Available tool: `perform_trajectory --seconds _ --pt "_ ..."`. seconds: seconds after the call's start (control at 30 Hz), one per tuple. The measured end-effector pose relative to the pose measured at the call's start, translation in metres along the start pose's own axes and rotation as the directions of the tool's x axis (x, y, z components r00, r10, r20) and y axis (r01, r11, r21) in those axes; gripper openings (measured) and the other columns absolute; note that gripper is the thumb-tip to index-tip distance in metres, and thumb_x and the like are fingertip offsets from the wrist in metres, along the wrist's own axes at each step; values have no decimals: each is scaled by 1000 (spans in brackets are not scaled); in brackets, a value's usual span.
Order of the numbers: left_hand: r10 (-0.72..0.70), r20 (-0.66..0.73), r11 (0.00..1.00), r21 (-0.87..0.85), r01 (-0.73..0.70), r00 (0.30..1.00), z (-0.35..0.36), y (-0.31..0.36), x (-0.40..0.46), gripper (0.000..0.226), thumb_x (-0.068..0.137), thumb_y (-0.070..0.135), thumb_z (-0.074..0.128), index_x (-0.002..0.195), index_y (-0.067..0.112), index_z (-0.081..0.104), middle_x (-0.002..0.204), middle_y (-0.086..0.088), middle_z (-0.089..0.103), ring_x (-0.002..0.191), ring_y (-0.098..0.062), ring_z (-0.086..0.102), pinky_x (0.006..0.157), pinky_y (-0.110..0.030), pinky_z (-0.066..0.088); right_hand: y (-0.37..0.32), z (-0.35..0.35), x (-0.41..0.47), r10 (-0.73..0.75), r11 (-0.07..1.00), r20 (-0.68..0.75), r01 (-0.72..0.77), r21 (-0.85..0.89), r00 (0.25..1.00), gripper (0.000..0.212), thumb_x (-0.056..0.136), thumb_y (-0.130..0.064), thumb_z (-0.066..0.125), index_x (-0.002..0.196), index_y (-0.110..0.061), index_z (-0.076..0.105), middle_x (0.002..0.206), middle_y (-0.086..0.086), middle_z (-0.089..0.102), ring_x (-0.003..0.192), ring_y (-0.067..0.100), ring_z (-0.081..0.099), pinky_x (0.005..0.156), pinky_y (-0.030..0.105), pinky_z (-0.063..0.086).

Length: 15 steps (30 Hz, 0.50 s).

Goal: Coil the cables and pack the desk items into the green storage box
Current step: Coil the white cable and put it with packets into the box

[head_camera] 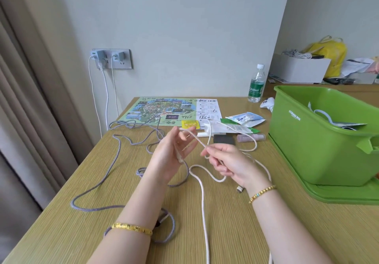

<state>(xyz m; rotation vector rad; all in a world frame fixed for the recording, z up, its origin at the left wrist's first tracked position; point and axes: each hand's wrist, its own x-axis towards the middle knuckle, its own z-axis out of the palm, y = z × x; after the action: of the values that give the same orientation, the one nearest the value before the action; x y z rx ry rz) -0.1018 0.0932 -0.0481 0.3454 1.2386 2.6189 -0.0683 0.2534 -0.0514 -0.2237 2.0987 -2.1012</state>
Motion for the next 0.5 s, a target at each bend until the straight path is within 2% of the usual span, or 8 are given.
perform_trajectory --seconds 0.07,0.17,0.33,0.43,0.5 --pt "27 40 999 25 -28 999 1 -1 -1 48 100 28 32 73 13 69 104 -6 71 102 -21 66 87 -32 54 5 1 -1 60 994 44 -55 -94 997 25 98 -19 44 86 -7 63 49 -4 44 33 4 27 31 14 14" --pt "47 53 998 32 -48 998 2 -4 -1 39 100 31 31 103 12 65 110 -7 70 101 -21 67 89 -33 54 8 6 2 69 989 59 -61 -133 996 29 98 -26 44 85 -9 63 46 -5 39 33 4 25 32 14 17" --pt "148 -7 989 -2 -148 989 2 0 3 33 100 27 34 110 11 60 107 -7 67 90 -18 70 81 -30 57 9 4 4 70 976 62 -55 -210 996 32 99 -29 42 85 -11 64 46 -8 29 37 6 28 41 17 35" --pt "179 -19 984 -10 -179 984 0 6 5 30 100 32 34 113 20 58 106 -6 66 85 -19 71 78 -32 58 8 0 2 67 979 54 -55 -198 996 30 97 -27 45 81 -13 66 47 -9 34 41 6 36 61 25 53" --pt "200 -45 979 -28 -201 979 -1 10 5 29 100 33 35 113 23 58 103 -5 65 80 -18 71 76 -33 59 6 -4 -1 68 986 78 -56 -157 995 27 96 -23 48 79 -12 66 48 -9 39 43 6 41 65 29 56"
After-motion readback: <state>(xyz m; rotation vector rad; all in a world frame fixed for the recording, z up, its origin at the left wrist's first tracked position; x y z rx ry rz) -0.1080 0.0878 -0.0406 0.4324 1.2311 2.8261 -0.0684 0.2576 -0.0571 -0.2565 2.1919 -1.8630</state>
